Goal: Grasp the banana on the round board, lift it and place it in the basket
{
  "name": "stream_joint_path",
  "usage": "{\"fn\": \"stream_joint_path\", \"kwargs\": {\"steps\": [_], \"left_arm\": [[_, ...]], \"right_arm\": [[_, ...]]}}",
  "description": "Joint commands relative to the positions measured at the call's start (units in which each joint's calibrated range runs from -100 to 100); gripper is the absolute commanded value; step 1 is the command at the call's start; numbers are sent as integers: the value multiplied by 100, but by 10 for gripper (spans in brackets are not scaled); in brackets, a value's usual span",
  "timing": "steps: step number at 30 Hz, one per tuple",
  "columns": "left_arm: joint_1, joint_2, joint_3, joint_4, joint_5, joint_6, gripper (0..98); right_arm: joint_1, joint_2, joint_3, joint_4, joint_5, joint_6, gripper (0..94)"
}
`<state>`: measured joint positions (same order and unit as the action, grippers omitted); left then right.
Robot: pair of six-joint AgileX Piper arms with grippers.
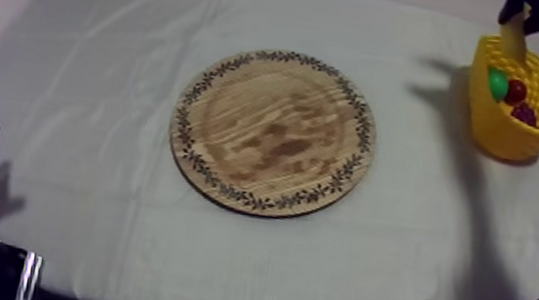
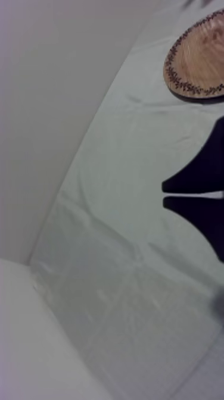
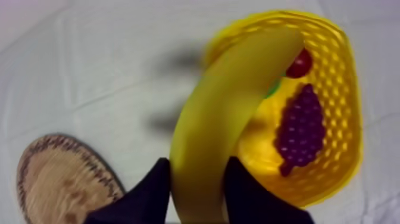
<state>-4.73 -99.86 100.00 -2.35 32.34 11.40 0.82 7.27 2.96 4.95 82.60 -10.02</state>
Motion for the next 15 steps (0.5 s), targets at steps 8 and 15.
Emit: {"fn": "stream_joint_path", "kwargs": {"steps": [8, 15], "left_arm": [[-1, 4, 0, -2, 0, 1, 1], [-1, 4, 0, -2, 0, 1, 1]], "right_arm": [[276, 205, 398, 107, -428, -75, 494], [333, 110, 405, 70, -418, -54, 620]]}}
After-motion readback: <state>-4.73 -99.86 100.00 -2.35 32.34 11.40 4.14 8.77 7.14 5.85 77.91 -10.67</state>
